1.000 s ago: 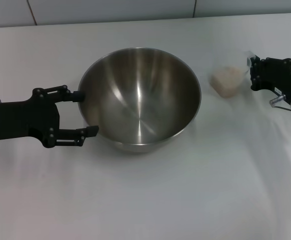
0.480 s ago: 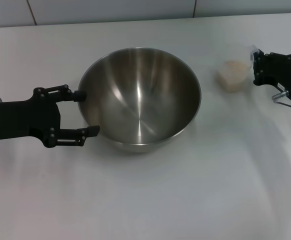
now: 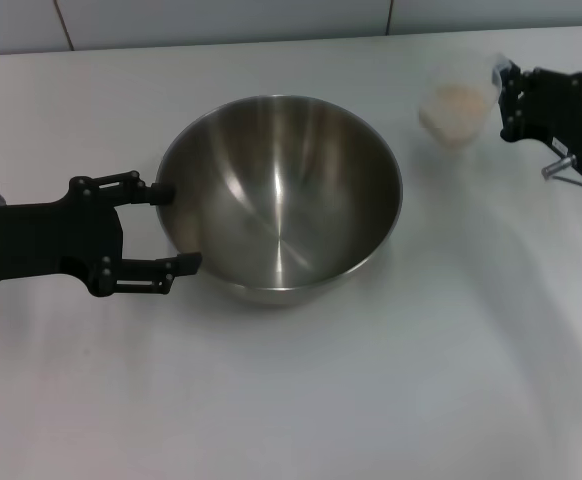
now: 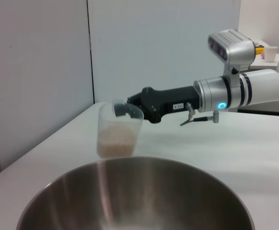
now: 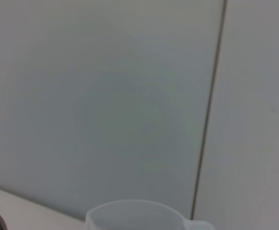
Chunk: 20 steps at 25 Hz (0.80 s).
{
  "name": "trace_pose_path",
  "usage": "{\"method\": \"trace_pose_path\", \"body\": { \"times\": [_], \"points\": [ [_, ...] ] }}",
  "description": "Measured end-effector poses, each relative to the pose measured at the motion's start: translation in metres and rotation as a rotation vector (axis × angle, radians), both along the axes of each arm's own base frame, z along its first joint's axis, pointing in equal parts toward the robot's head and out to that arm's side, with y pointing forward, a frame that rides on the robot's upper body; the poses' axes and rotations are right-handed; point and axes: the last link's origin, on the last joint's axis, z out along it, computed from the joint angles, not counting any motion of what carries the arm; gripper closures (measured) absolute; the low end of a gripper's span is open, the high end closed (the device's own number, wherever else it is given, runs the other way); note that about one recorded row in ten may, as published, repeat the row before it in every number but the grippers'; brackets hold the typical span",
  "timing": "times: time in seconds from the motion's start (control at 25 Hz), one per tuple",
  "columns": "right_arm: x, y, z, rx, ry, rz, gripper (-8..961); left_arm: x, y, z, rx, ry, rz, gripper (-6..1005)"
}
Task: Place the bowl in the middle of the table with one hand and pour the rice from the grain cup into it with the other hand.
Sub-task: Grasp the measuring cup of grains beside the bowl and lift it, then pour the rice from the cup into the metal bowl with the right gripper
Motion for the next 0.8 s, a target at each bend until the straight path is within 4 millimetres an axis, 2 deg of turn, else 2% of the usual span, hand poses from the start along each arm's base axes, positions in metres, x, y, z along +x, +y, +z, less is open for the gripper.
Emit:
{"method": "trace_pose_path", "body": {
  "times": [0.24,0.4,0.6,0.8],
  "points": [
    [-0.018,0.005,0.002,0.016,-0.06,0.121,946,0.001,0.001,0.001,-0.002,-0.001,0.01,139],
    [-0.038,0.009,0.0,-0.015,-0.189,0.275,946,0.001,0.001,0.001,-0.001,-0.002,0.01,139],
    [-0.056,0.017,0.003,-0.027,-0.259,0.382,947,-0.001,0.0,0.001,0.0,-0.003,0.019,139],
    [-0.068,0.022,0.007,-0.036,-0.338,0.464,947,-0.002,-0.001,0.0,0.001,-0.004,0.025,139]
  ]
}}
